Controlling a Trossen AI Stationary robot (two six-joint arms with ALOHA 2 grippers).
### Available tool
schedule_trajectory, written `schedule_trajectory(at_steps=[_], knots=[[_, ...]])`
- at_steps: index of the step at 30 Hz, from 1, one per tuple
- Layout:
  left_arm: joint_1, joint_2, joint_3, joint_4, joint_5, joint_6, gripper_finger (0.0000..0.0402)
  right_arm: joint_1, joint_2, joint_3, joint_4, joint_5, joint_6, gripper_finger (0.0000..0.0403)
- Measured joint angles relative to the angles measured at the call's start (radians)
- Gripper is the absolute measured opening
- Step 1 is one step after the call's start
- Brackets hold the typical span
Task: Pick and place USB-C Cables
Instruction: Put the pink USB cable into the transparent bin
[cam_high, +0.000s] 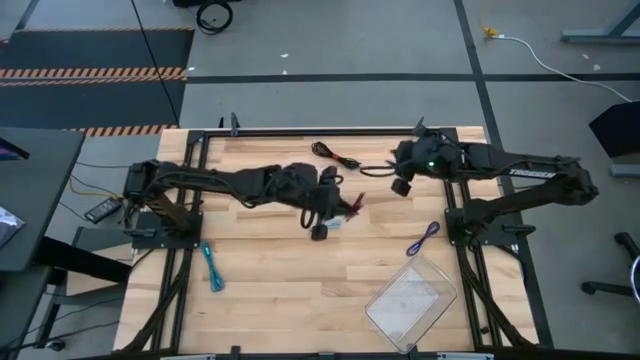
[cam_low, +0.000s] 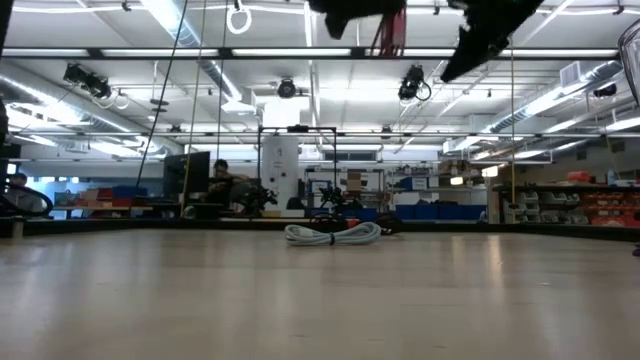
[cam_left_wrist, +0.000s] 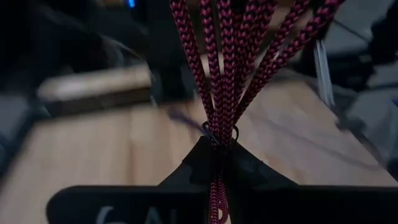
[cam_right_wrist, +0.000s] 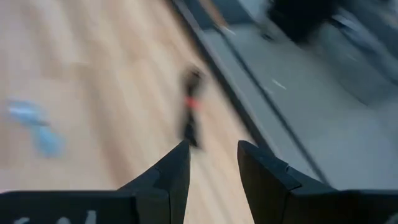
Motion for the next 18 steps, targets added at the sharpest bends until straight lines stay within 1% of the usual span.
schedule_trajectory(at_steps=[3, 4, 6, 8, 11, 12, 13, 14, 15, 18], knots=[[0.015, -0.014, 0.001, 0.094, 0.001, 0.008, 0.0022, 0.042, -0.038, -0.019, 0.087, -0.155, -0.055, 0.0141], [0.022, -0.015, 0.002, 0.117, 0.016, 0.002, 0.0022, 0.060, -0.052, -0.023, 0.103, -0.188, -0.065, 0.0141], [0.040, -0.014, -0.019, 0.183, 0.064, -0.039, 0.0022, 0.099, -0.077, -0.025, 0.108, -0.203, -0.073, 0.0141], [0.053, 0.003, -0.045, 0.272, 0.101, -0.104, 0.0022, 0.133, -0.106, -0.025, 0.098, -0.149, -0.056, 0.0141], [0.062, 0.031, -0.084, 0.335, 0.133, -0.176, 0.0022, 0.172, -0.145, -0.025, 0.047, -0.012, -0.016, 0.0141], [0.060, 0.039, -0.092, 0.365, 0.138, -0.183, 0.0022, 0.181, -0.157, -0.027, 0.034, 0.016, -0.005, 0.0141], [0.055, 0.041, -0.097, 0.385, 0.140, -0.183, 0.0022, 0.190, -0.169, -0.034, 0.035, 0.022, -0.001, 0.0141], [0.049, 0.041, -0.097, 0.401, 0.141, -0.183, 0.0022, 0.199, -0.182, -0.043, 0.052, 0.003, -0.004, 0.0141], [0.045, 0.041, -0.097, 0.423, 0.143, -0.181, 0.0022, 0.208, -0.193, -0.052, 0.072, -0.040, -0.018, 0.0141], [0.042, 0.042, -0.095, 0.451, 0.148, -0.148, 0.0022, 0.238, -0.203, -0.072, 0.201, -0.215, -0.065, 0.0141]])
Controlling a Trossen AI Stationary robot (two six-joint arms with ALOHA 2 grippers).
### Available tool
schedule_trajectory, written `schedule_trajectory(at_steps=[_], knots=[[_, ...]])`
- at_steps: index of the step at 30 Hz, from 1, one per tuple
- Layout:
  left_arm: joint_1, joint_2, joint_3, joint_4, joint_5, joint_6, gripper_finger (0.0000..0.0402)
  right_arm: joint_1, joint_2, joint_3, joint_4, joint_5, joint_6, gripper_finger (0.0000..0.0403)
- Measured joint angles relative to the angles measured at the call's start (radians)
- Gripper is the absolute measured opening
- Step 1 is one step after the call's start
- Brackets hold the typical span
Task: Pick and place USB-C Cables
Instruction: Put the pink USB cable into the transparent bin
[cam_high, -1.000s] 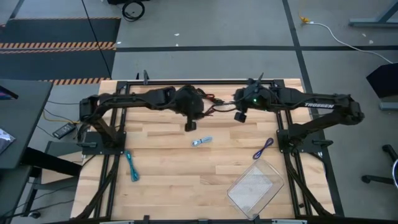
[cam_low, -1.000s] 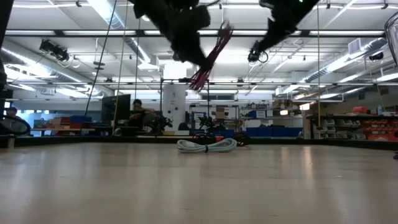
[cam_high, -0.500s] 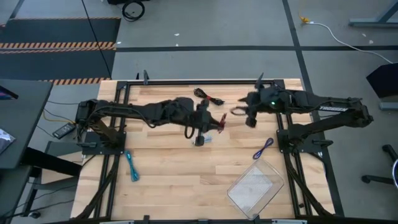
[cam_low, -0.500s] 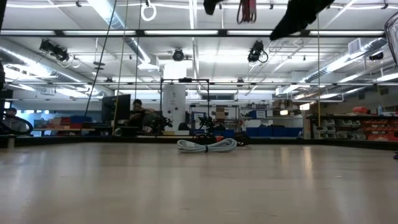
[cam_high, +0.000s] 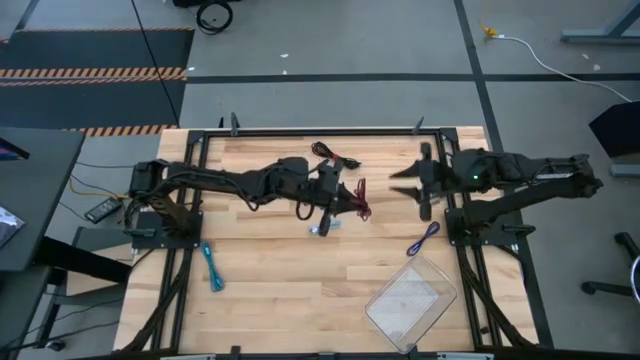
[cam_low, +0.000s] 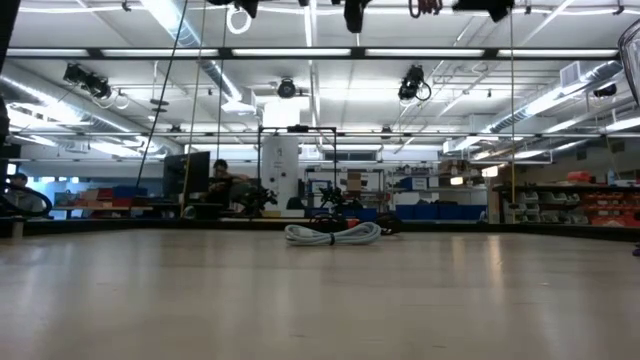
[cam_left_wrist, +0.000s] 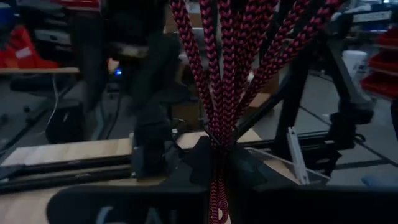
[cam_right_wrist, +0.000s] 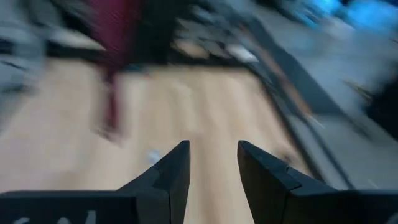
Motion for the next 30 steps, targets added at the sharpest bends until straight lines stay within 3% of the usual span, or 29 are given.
schedule_trajectory(at_steps=[3, 13, 18, 25, 30], knots=[[0.020, 0.001, 0.000, 0.022, -0.001, 0.017, 0.0022, 0.038, 0.008, -0.001, 0.129, -0.063, -0.034, 0.0141], [0.067, 0.009, 0.000, -0.031, 0.074, 0.040, 0.0034, 0.083, 0.138, -0.001, 0.298, 0.006, -0.049, 0.0148], [0.057, 0.019, 0.000, -0.023, 0.099, 0.063, 0.0024, 0.083, 0.198, 0.002, 0.287, 0.009, 0.008, 0.0202], [0.017, 0.029, -0.001, -0.064, 0.097, 0.039, 0.0028, 0.084, 0.173, 0.026, 0.285, 0.017, 0.054, 0.0298], [-0.029, 0.029, -0.001, -0.058, 0.007, 0.078, 0.0025, 0.084, 0.199, 0.026, 0.294, -0.004, 0.085, 0.0335]])
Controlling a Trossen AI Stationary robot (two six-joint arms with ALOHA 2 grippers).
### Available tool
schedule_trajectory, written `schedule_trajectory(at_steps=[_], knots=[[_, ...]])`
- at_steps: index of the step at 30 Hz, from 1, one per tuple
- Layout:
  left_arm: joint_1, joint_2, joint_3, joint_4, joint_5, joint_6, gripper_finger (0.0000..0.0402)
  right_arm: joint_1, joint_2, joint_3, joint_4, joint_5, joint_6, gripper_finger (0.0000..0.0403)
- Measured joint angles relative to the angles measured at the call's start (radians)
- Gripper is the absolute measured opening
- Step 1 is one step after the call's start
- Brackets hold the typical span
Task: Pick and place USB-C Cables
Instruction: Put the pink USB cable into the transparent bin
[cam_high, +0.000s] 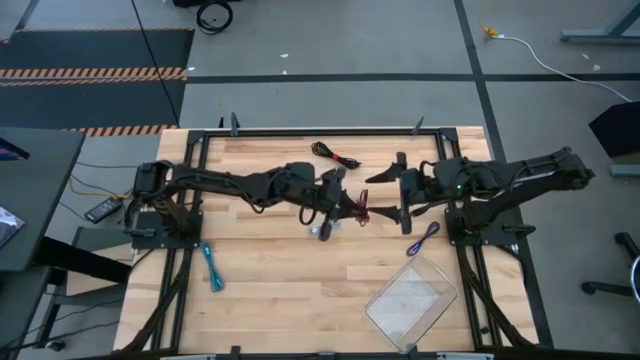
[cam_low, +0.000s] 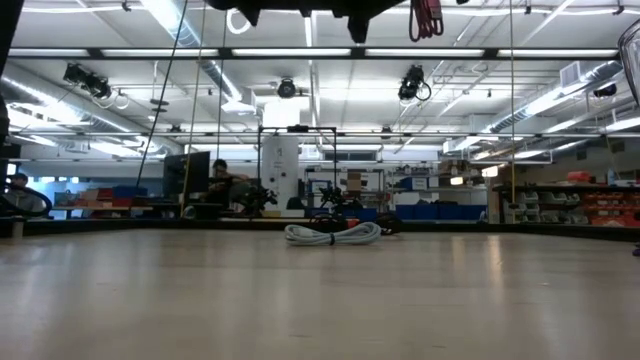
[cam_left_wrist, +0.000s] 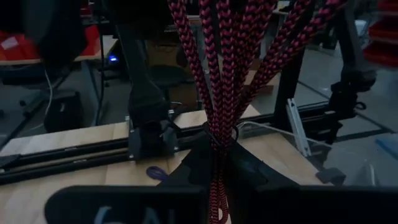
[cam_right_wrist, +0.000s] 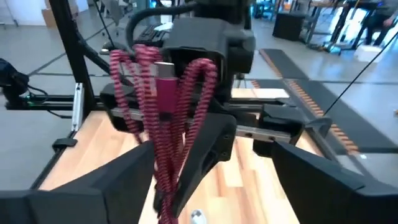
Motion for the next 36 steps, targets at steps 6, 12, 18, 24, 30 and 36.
schedule_trajectory(at_steps=[6, 12, 18, 24, 30, 36], knots=[[-0.015, 0.000, 0.000, 0.000, -0.017, -0.008, 0.0027, 0.028, 0.088, 0.000, 0.145, -0.119, 0.021, 0.0346], [-0.014, 0.000, 0.000, -0.059, -0.021, -0.040, 0.0046, 0.052, 0.149, 0.000, 0.218, -0.078, 0.013, 0.0308], [-0.015, 0.000, 0.000, -0.110, -0.021, -0.042, 0.0085, 0.091, 0.120, -0.001, 0.121, 0.004, 0.027, 0.0113], [-0.013, -0.001, 0.000, -0.071, -0.021, -0.040, 0.0101, 0.093, 0.053, -0.001, 0.025, 0.018, 0.039, 0.0025], [-0.002, -0.013, 0.000, -0.176, -0.022, 0.003, 0.0102, 0.114, -0.043, 0.000, -0.130, 0.011, 0.118, 0.0025], [0.045, -0.031, 0.002, -0.427, -0.097, 0.040, 0.0103, 0.181, -0.093, 0.000, -0.364, -0.038, 0.363, 0.0025]])
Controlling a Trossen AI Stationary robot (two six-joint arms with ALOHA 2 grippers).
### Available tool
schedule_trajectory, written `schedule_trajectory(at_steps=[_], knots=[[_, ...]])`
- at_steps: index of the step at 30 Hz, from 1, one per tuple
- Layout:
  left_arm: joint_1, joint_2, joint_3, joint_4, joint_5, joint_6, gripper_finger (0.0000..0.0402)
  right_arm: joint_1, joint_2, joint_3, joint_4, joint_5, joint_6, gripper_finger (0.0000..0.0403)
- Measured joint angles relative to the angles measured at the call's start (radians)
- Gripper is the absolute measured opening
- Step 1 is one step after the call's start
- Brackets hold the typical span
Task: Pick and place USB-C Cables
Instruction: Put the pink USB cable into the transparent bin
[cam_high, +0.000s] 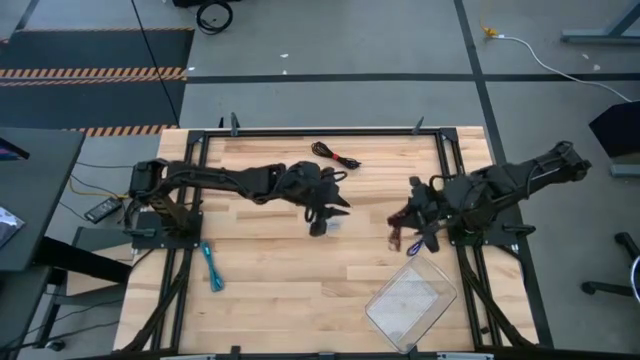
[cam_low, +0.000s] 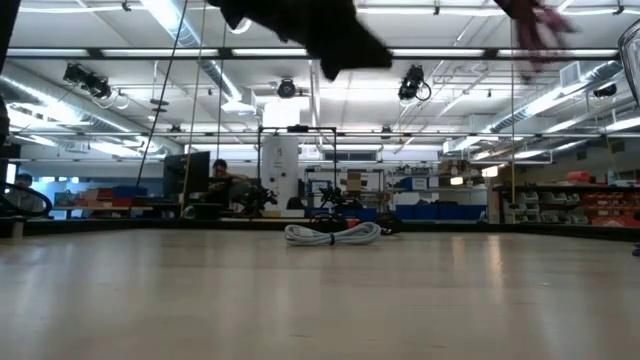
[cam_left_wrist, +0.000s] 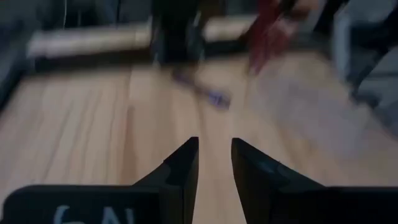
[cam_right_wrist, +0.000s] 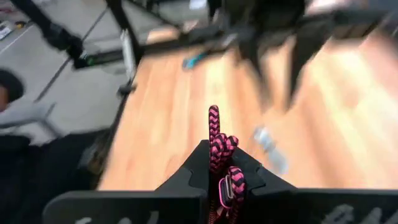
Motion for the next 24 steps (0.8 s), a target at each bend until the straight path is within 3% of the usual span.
schedule_trajectory(at_steps=[6, 9, 16, 24], knots=[[0.037, 0.013, -0.002, -0.236, -0.008, 0.007, 0.0103, 0.110, 0.079, 0.000, -0.020, -0.150, 0.193, 0.0025], [0.036, 0.012, -0.001, -0.268, -0.037, 0.055, 0.0103, 0.159, 0.127, 0.000, -0.052, -0.241, 0.211, 0.0025], [0.036, 0.013, -0.001, -0.282, -0.062, 0.085, 0.0103, 0.212, 0.264, -0.001, -0.274, -0.192, 0.109, 0.0025], [0.037, 0.013, -0.001, -0.271, -0.078, 0.086, 0.0103, 0.210, 0.389, 0.000, -0.266, -0.201, 0.057, 0.0039]])
